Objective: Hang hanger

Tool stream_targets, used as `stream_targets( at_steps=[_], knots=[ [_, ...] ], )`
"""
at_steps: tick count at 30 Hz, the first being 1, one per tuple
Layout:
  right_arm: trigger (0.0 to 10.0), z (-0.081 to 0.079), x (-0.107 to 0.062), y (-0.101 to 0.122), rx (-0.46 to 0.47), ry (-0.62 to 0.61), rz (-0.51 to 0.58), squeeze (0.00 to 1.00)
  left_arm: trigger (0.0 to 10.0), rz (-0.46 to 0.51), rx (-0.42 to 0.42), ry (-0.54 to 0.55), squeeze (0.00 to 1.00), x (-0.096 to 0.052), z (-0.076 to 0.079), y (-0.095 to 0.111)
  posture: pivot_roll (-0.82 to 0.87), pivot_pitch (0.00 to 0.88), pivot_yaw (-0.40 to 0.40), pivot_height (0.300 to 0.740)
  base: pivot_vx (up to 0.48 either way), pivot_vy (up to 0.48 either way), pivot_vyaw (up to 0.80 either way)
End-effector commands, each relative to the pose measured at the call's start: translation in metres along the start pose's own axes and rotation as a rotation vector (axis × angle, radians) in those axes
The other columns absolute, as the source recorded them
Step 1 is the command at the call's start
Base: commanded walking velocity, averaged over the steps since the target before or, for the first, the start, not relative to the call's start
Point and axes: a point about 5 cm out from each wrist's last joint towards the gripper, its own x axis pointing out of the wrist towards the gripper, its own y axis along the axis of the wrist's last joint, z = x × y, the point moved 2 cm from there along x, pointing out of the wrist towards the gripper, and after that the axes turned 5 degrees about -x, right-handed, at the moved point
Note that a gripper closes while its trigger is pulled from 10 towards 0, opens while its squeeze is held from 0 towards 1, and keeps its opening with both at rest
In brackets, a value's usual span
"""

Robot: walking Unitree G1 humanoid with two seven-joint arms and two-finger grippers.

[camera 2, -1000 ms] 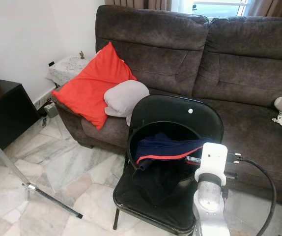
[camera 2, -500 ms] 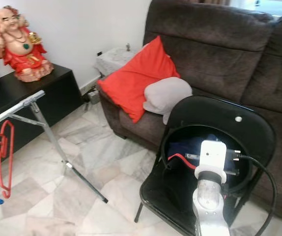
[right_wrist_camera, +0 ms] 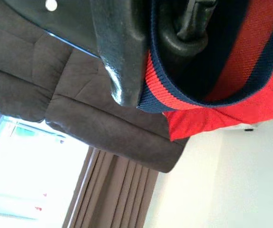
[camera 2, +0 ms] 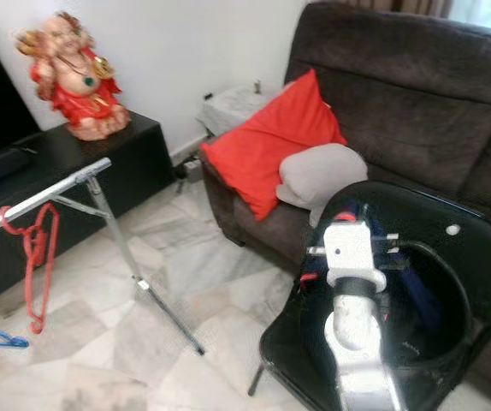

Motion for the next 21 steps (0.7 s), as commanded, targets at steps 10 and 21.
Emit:
stream_targets(
  at_steps=[10,21],
  knots=[
    [10.0,-0.010,0.005,0.023,0.035,0.052,0.097,0.00,10.0,-0.032,0.011,0.024,0.00,-0.003,-0.011,-0.007,-0.02,0.040,0.078,0.740,0.000,0.000,0.80],
    [10.0,-0.067,-0.023,0.088,0.180,0.649,0.388,0.00,10.0,-0.031,0.011,0.024,0.00,-0.003,-0.011,-0.007,-0.02,0.043,0.079,0.740,0.000,0.000,0.34]
  ],
)
